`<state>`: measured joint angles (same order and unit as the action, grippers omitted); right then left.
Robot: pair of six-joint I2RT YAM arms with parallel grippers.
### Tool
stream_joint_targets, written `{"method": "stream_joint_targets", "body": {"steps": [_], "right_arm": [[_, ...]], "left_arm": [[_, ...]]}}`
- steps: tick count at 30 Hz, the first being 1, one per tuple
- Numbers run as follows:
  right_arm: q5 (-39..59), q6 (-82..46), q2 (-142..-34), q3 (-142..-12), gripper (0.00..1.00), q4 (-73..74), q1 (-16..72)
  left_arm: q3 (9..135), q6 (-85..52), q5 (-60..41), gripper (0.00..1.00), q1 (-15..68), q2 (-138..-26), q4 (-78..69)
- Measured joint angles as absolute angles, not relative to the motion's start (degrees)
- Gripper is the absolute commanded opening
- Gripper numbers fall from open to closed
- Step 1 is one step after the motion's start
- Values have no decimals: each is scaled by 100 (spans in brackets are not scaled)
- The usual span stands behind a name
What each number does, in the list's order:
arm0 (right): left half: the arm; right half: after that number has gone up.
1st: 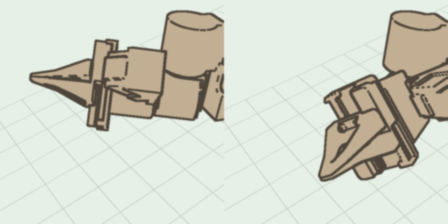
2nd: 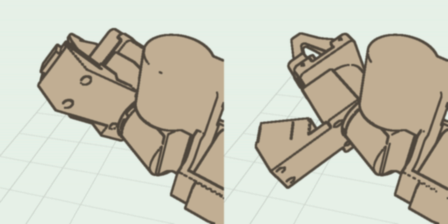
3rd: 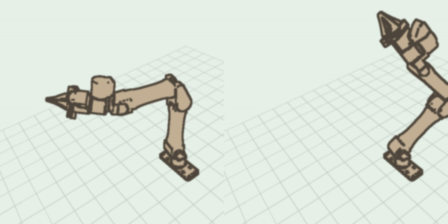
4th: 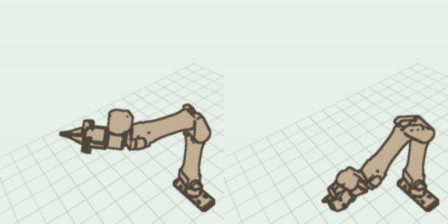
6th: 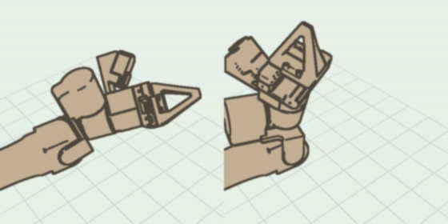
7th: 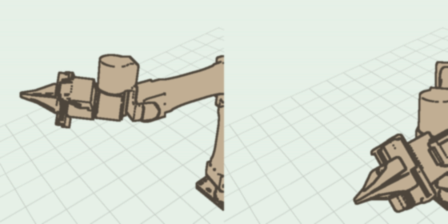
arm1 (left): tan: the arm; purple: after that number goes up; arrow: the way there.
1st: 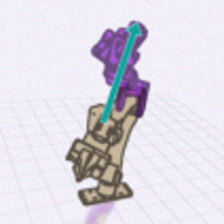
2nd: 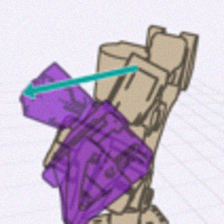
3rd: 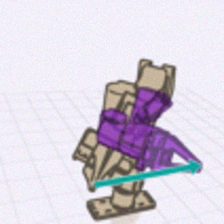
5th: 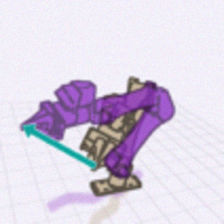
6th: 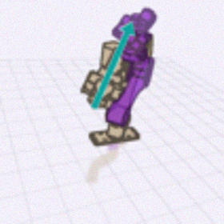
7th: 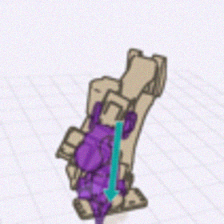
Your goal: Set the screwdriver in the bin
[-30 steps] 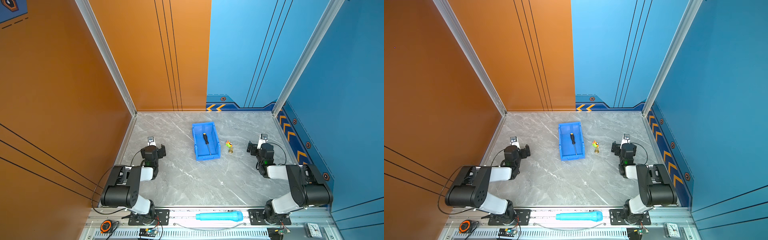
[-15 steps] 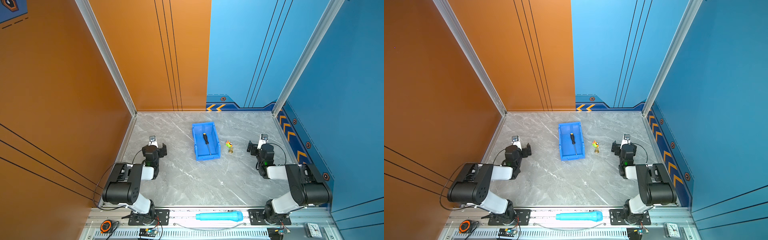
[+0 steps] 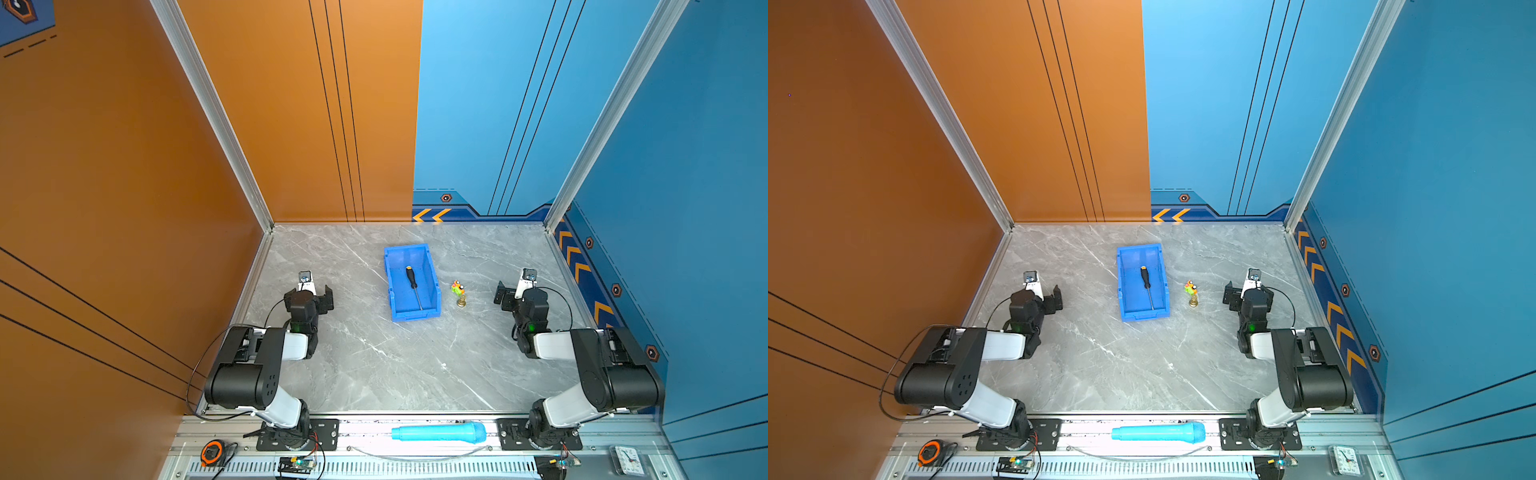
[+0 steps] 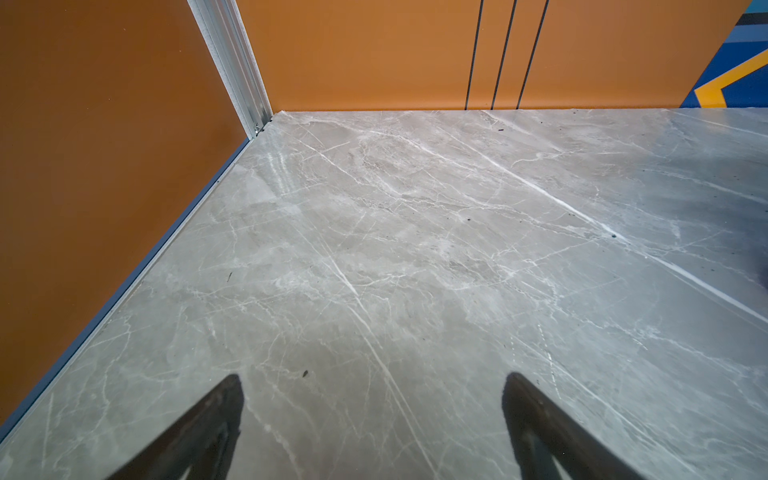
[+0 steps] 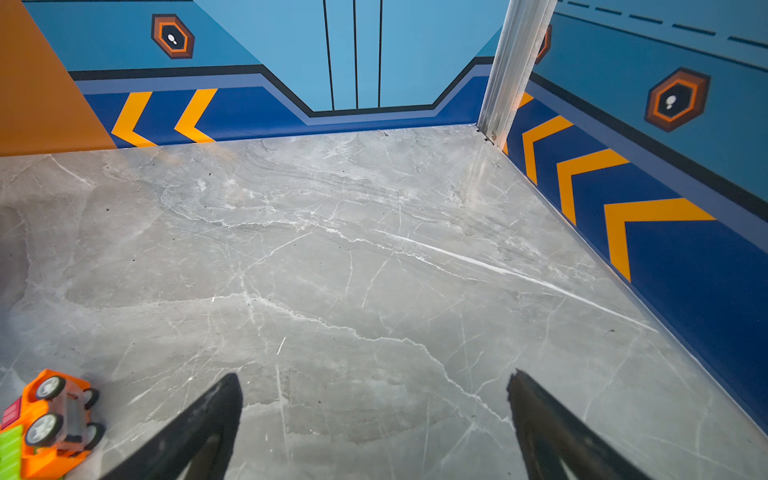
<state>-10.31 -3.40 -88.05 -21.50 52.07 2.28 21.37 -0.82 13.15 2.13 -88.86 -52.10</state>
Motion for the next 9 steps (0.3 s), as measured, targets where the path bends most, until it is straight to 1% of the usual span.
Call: {"method": "stream_joint_targets", "body": {"steps": [9], "right_arm": [[-1031, -342, -8805, -2150, 100, 5210, 228]], "left_arm": [[2137, -80, 1275, 98, 228, -8897, -5210]]}}
